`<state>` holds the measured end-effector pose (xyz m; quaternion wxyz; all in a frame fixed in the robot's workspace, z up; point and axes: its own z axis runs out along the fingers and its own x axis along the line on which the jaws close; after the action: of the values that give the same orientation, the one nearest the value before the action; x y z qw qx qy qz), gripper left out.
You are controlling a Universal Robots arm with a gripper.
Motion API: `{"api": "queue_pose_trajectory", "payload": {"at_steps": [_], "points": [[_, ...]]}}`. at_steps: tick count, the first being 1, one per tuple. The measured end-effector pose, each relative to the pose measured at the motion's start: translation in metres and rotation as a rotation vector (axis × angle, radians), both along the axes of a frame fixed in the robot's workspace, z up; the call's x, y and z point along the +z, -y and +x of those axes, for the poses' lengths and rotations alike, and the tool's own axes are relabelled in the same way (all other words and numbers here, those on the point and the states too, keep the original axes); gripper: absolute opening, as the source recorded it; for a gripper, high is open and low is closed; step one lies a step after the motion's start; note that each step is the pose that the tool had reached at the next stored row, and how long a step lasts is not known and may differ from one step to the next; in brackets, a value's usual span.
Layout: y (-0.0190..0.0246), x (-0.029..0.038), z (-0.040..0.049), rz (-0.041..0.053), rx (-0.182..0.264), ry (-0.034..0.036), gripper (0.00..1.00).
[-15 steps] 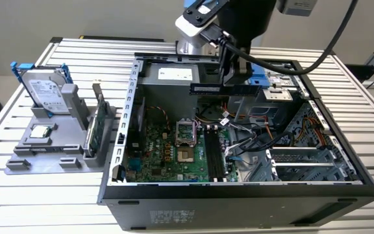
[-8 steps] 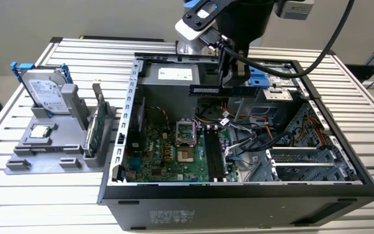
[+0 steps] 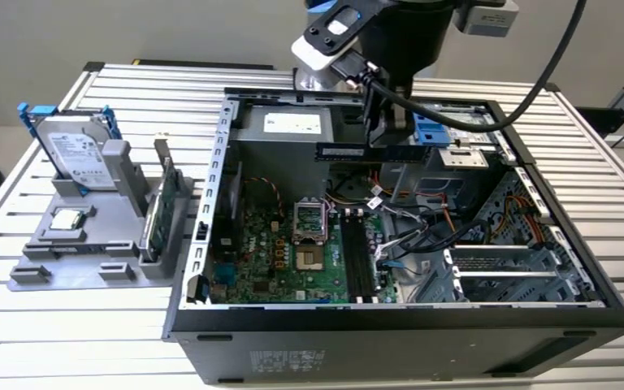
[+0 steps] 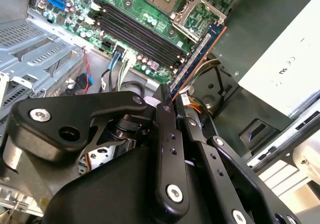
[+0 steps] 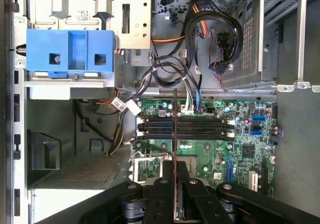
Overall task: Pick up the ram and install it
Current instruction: 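Insert the ram into the slot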
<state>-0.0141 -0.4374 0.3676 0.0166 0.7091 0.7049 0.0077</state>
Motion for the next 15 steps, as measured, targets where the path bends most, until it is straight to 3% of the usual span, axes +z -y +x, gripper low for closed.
{"api": "queue_pose_trajectory", "payload": {"at_steps": [15], "points": [[-0.002, -0.0028, 0.0, -0.0002, 0.0, 0.0, 0.0]]}}
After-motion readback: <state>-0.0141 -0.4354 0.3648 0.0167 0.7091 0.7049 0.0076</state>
